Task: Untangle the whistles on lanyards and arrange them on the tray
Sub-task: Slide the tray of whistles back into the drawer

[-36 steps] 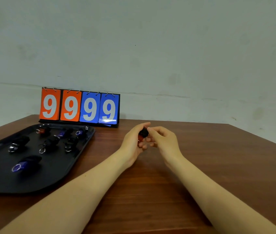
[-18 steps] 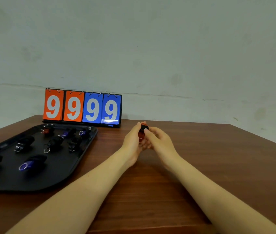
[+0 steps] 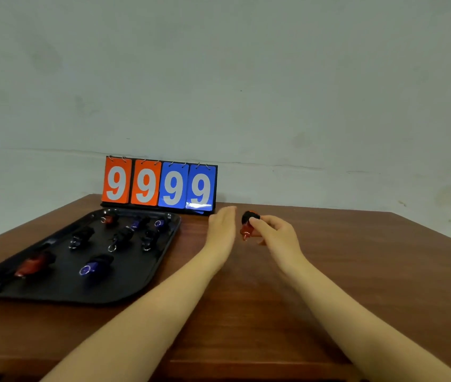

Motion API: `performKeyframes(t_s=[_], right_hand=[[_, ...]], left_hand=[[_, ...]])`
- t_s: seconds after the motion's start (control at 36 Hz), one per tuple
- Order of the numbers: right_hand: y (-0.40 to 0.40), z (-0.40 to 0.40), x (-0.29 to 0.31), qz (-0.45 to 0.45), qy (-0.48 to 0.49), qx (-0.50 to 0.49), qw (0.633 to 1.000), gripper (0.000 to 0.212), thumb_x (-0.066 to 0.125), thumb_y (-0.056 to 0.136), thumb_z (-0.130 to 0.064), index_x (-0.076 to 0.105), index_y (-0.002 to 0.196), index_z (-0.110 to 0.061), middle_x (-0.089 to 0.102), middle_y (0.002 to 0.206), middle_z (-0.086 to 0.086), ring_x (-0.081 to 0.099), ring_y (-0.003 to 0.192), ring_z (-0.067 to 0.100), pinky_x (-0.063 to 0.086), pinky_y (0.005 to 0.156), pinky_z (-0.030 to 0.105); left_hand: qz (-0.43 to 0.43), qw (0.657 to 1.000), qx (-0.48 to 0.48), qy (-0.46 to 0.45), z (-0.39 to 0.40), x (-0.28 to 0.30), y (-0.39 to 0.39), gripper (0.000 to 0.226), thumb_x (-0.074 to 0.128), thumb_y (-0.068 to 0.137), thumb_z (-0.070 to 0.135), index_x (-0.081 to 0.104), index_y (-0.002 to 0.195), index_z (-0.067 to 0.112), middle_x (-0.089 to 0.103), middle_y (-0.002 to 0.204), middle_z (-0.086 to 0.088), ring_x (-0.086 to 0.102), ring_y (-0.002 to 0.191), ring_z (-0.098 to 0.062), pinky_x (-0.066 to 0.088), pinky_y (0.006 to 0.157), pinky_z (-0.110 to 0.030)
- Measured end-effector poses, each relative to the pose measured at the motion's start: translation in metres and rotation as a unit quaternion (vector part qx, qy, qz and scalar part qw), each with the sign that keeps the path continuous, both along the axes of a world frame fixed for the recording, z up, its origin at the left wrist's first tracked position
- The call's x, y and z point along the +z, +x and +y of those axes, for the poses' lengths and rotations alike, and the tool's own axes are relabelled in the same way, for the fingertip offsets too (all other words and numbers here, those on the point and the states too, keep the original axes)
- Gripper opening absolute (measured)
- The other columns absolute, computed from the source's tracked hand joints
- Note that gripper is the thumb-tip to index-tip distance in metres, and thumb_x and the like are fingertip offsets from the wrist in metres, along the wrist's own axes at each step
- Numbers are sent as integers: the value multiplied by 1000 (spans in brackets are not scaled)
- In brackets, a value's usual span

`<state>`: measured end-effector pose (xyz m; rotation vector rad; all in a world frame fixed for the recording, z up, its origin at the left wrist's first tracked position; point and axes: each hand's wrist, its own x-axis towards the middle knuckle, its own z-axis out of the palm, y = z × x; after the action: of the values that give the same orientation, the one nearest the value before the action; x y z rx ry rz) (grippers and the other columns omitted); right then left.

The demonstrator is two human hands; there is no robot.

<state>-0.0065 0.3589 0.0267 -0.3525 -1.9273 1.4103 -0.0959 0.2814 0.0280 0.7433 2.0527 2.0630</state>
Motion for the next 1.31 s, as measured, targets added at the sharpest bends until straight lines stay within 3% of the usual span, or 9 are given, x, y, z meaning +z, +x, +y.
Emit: performKeyframes(t_s=[0.14, 0.36, 0.53, 0.64, 0.83, 0.97, 1.17, 1.22, 1.31], right_hand=[[6, -28, 8, -25, -77, 87, 993, 19, 61, 92, -25, 69, 88, -8, 65, 60, -7, 57, 58, 6, 43, 63, 25], [-9, -116, -3, -95, 21, 137, 986, 26, 61, 91, -36, 71, 87, -13, 68, 79, 1, 61, 73, 10, 46, 60, 22], [-37, -158, -16, -121, 66, 115, 984, 29, 62, 90, -39, 73, 83, -14, 71, 81, -4, 64, 80, 8, 47, 74, 24], [-64, -163, -34, -154, 178, 62, 970, 40, 58, 76, -65, 75, 76, -30, 70, 91, -7, 57, 108, 18, 46, 88, 33], [-79, -159, -39, -173, 213, 27, 961, 46, 63, 85, -49, 71, 59, -13, 65, 62, -5, 60, 96, 26, 51, 82, 39], [-75, -161, -40, -165, 211, 6, 964, 51, 62, 88, -39, 47, 47, -13, 48, 47, -1, 50, 73, 20, 37, 65, 29], [-67, -168, -35, -173, 198, 5, 965, 46, 59, 91, -35, 55, 58, -3, 54, 58, 13, 48, 53, 14, 37, 58, 27], [-63, -170, -32, -177, 185, 9, 967, 39, 57, 92, -37, 70, 87, 0, 69, 85, 17, 61, 72, 17, 45, 64, 29], [-52, -173, -28, -176, 164, -2, 971, 47, 56, 93, -36, 52, 132, -8, 52, 134, 12, 54, 117, 23, 44, 88, 29]], left_hand=[[52, 998, 35, -23, -30, 28, -15, 17, 38, 99, 26, 54, 95, 20, 53, 92, 1, 51, 92, -19, 46, 88, -37], [322, 901, 43, -286, -164, 19, -29, 27, 47, 98, 33, 61, 119, 23, 55, 114, 6, 47, 98, -2, 37, 80, -19], [326, 869, 135, -346, -257, 11, -48, 24, 48, 97, 35, 64, 113, 26, 57, 108, 8, 53, 98, -6, 39, 78, -21], [331, 826, 182, -418, -310, -2, -60, 24, 50, 96, 34, 63, 115, 27, 53, 118, 0, 47, 111, -15, 41, 89, -27], [191, 873, 268, -359, -350, -31, -84, 33, 47, 96, 32, 56, 125, 20, 45, 127, -9, 37, 125, -27, 41, 97, -40], [146, 870, 264, -390, -352, -38, -102, 38, 37, 95, 31, 65, 115, 15, 65, 94, -8, 60, 80, -25, 49, 64, -32], [146, 877, 241, -390, -351, -34, -93, 33, 37, 97, 16, 66, 112, 13, 65, 87, -7, 58, 69, -22, 40, 54, -28], [140, 884, 239, -378, -351, -32, -87, 32, 38, 96, 13, 66, 111, 13, 63, 84, -5, 54, 64, -21, 37, 52, -28], [136, 885, 240, -375, -353, -31, -81, 29, 43, 94, 14, 68, 107, 15, 62, 76, -3, 51, 60, -18, 35, 50, -27]])
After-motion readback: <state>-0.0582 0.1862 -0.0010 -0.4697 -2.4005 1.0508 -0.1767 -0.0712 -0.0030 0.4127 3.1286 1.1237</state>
